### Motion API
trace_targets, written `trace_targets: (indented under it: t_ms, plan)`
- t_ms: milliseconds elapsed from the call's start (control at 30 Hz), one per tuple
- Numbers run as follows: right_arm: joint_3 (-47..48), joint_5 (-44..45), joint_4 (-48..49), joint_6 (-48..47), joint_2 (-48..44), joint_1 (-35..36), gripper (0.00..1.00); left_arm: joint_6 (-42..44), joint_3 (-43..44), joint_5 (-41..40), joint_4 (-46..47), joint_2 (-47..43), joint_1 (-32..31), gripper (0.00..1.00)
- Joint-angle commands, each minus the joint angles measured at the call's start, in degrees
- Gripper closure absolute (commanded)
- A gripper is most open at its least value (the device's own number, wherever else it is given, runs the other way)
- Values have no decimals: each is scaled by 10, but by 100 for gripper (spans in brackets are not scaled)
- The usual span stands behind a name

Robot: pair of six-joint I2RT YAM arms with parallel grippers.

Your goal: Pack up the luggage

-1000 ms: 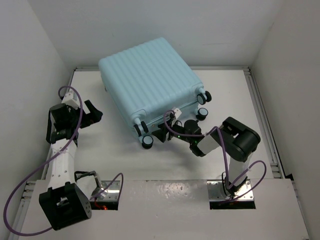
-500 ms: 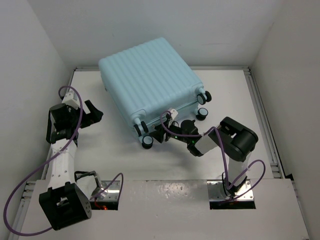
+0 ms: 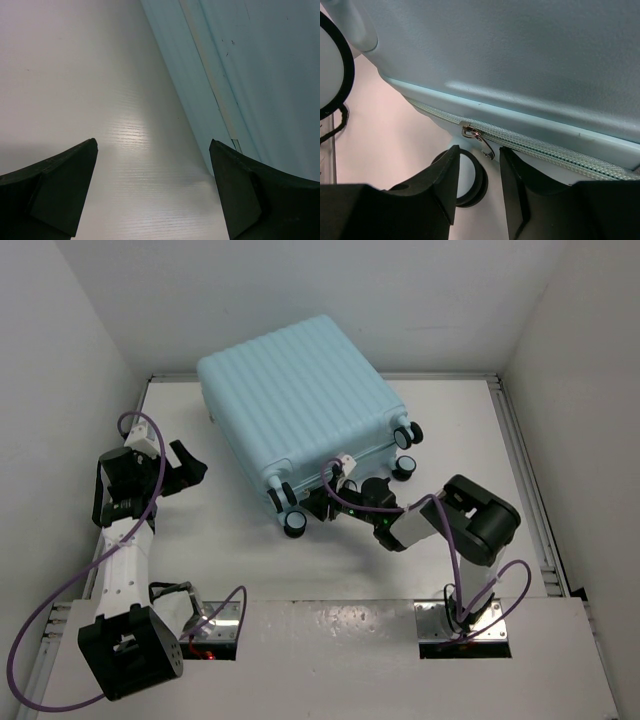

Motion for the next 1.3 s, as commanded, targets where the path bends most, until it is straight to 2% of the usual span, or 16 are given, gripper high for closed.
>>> trace_targets:
  t_ms: [0,167,333,833,933,1000,1067,1200,1267]
  plan:
    - [35,30,229,-3,-35,-8,62,-3,2,12,11,-8,8,1]
    - [41,34,229,-2,-42,-7,64,-3,2,12,11,-13,8,1]
    - [48,30,228,2,-45,-7,73,-3,-4,17,11,-13,8,1]
    - [57,22,228,8,-64,-7,76,-3,-9,22,11,-13,8,1]
    - [58,22,228,2,-58,-6,82,-3,-9,22,11,-13,8,1]
    - [57,20,229,3,-52,-7,94,-3,-9,22,11,-13,8,1]
    - [58,25,228,-5,-49,-8,100,-3,-9,35,11,-13,8,2]
    - [57,35,228,-12,-49,-9,100,9,-9,53,3,-58,-7,3]
    - [57,35,228,-15,-54,-8,100,30,14,38,-40,-89,-31,6]
